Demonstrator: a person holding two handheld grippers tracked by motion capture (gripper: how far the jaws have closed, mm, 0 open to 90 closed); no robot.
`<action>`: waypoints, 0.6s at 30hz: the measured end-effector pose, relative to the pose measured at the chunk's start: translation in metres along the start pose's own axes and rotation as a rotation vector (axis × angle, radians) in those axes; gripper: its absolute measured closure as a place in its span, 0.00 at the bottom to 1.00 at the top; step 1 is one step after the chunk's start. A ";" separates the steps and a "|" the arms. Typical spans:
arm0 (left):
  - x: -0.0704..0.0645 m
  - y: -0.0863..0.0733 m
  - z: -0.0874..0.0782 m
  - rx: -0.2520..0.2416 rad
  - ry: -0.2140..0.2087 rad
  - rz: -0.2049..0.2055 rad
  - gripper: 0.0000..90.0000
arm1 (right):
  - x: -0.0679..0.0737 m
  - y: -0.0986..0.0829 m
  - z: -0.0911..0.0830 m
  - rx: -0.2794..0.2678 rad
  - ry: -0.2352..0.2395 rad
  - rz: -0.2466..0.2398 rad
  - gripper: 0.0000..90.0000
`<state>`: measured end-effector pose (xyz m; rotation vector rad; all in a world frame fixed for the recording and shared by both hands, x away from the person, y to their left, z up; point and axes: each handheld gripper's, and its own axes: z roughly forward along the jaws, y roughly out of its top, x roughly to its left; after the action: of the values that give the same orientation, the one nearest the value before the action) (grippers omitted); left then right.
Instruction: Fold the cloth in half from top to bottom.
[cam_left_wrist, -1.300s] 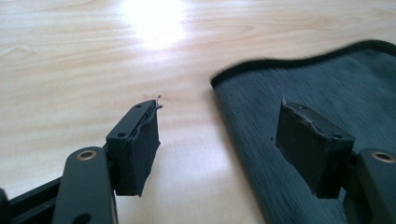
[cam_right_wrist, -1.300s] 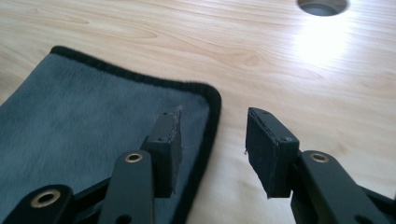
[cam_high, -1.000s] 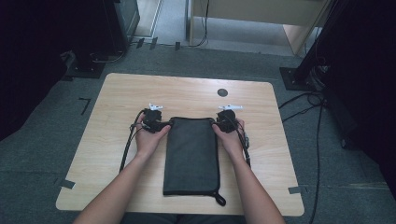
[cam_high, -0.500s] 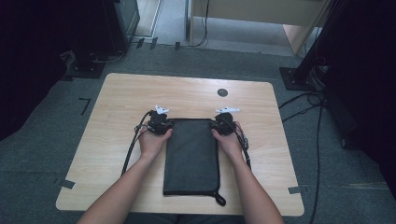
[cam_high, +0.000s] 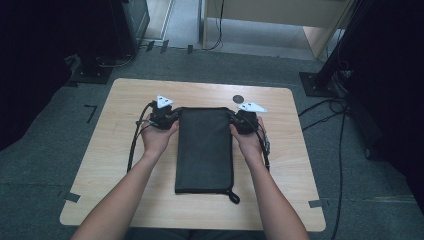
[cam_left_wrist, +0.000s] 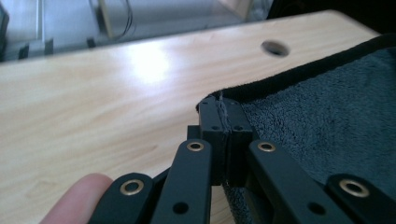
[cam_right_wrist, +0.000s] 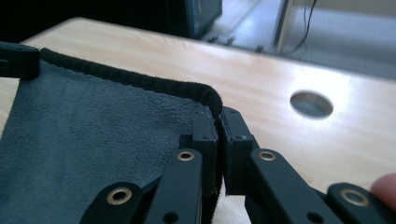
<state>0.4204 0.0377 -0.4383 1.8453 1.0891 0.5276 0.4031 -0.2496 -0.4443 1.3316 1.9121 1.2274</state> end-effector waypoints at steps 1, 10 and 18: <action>-0.002 -0.001 -0.005 -0.013 -0.009 0.016 1.00 | 0.001 0.001 -0.004 -0.006 0.000 -0.009 0.96; -0.013 -0.025 -0.044 -0.077 -0.080 0.050 1.00 | 0.025 -0.021 -0.049 -0.060 0.036 -0.114 0.96; -0.036 -0.059 -0.071 -0.086 -0.114 0.123 1.00 | 0.039 -0.055 -0.075 -0.028 0.057 -0.184 0.96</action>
<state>0.3236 0.0536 -0.4504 1.8509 0.8686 0.5257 0.3021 -0.2494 -0.4544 1.0897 1.9998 1.2073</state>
